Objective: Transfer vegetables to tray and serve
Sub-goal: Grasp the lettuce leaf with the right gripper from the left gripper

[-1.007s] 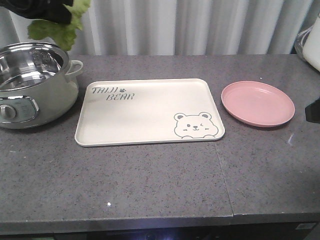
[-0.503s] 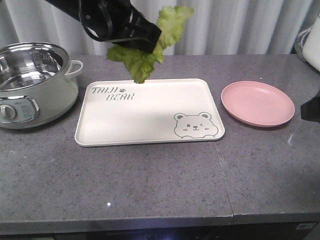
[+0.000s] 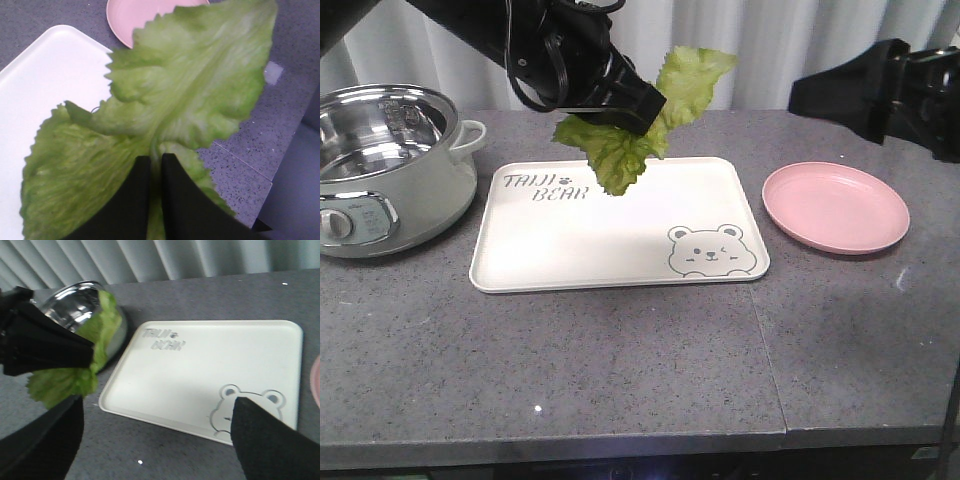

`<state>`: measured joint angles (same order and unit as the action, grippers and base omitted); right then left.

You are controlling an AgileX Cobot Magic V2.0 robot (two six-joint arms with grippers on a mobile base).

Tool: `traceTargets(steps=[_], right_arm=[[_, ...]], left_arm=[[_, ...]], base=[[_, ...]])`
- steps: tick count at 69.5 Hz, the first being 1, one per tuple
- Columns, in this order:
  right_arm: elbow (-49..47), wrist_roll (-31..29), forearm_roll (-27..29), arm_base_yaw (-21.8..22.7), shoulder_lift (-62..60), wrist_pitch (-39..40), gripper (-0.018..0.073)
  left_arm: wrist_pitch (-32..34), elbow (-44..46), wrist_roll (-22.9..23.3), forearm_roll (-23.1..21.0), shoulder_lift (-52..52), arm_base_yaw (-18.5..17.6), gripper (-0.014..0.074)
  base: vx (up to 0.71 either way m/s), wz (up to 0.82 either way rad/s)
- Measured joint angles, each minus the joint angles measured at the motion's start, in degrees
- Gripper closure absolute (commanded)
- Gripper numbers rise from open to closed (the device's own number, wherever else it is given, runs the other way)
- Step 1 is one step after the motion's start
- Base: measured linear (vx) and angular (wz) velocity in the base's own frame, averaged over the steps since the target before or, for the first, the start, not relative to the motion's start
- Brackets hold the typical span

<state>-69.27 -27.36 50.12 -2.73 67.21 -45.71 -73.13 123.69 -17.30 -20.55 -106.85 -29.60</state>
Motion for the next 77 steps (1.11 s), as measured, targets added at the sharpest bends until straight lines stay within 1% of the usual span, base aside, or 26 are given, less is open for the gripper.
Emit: traceTargets(steps=[1, 8, 16, 27, 32, 39, 42, 47, 51, 53, 60, 66, 68, 69, 73, 76, 77], right_arm=[[-0.18, -1.54, 2.04, 0.0, 0.7, 0.06, -0.0016], [-1.68, -8.61, 10.88, -0.15, 4.07, 0.52, -0.0016], [-4.23, -12.81, 17.32, -0.2, 7.99, 0.05, -0.0016], [-6.93, -14.42, 20.25, -0.2, 12.91, -2.54, -0.0016], [-7.55, -15.74, 21.46, -0.85, 14.94, -3.44, -0.0016], [-7.67, -18.64, 23.6, -3.14, 16.69, -3.49, -0.0016], [-7.67, -19.96, 24.38, -5.21, 17.5, -2.99, -0.0016], [-7.67, -20.83, 24.94, -7.19, 18.35, -1.91, -0.001], [-7.67, -21.1, 25.25, -8.44, 19.21, -0.24, 0.0012], [-7.67, -21.14, 25.25, -8.98, 19.56, 0.47, 0.0029], [-7.67, -21.14, 25.31, -9.8, 20.61, 2.81, 0.0135], [-7.67, -21.14, 25.58, -10.0, 20.93, 3.53, 0.0279], [-7.67, -21.14, 25.65, -10.0, 20.93, 3.59, 0.034], [-7.67, -21.14, 25.71, -10.0, 20.93, 3.65, 0.0352], [-7.67, -21.14, 25.75, -10.0, 20.93, 3.79, 0.0461], [-7.67, -21.32, 25.75, -10.0, 20.97, 3.83, 0.0517], [-7.67, -21.3, 25.75, -10.0, 20.97, 3.83, 0.0549]], left_arm=[[0.0, 0.0, 0.0, -0.05, 0.0, 0.0, 0.0605], [0.0, 0.0, -0.05, -0.05, 0.0, 0.0, 0.0605], [0.0, 0.0, -0.05, -0.05, 0.0, 0.0, 0.0605], [0.0, 0.0, -0.05, -0.05, 0.0, 0.0, 0.0605], [0.0, 0.0, -0.05, -0.07, 0.0, 0.0, 0.0605], [0.0, 0.0, -0.05, -0.11, 0.0, 0.0, 0.0605], [0.0, 0.0, -0.05, -0.11, 0.0, 0.0, 0.0605], [0.0, 0.0, -0.05, -0.11, 0.0, 0.0, 0.0605], [0.0, 0.0, -0.05, -0.11, 0.0, 0.0, 0.0605], [0.0, 0.0, -0.05, -0.11, 0.0, 0.0, 0.0605], [0.0, 0.0, -0.11, -0.11, 0.0, 0.0, 0.0605], [0.0, 0.0, -0.29, -0.11, 0.0, 0.0, 0.0605], [0.0, 0.0, -0.29, -0.11, 0.0, 0.0, 0.0605], [0.0, 0.0, -0.29, -0.11, 0.0, 0.0, 0.0605], [0.0, 0.0, -0.29, -0.13, 0.0, 0.0, 0.0605], [0.0, 0.0, -0.3, -0.13, 0.0, 0.0, 0.0605], [0.0, 0.0, -0.3, -0.13, 0.0, 0.0, 0.0605]], base=[[0.0, 0.0], [0.0, 0.0], [0.0, 0.0], [0.0, 0.0], [0.0, 0.0], [0.0, 0.0], [0.0, 0.0], [0.0, 0.0], [0.0, 0.0], [0.0, 0.0], [0.0, 0.0], [0.0, 0.0], [0.0, 0.0], [0.0, 0.0], [0.0, 0.0], [0.0, 0.0], [0.0, 0.0]])
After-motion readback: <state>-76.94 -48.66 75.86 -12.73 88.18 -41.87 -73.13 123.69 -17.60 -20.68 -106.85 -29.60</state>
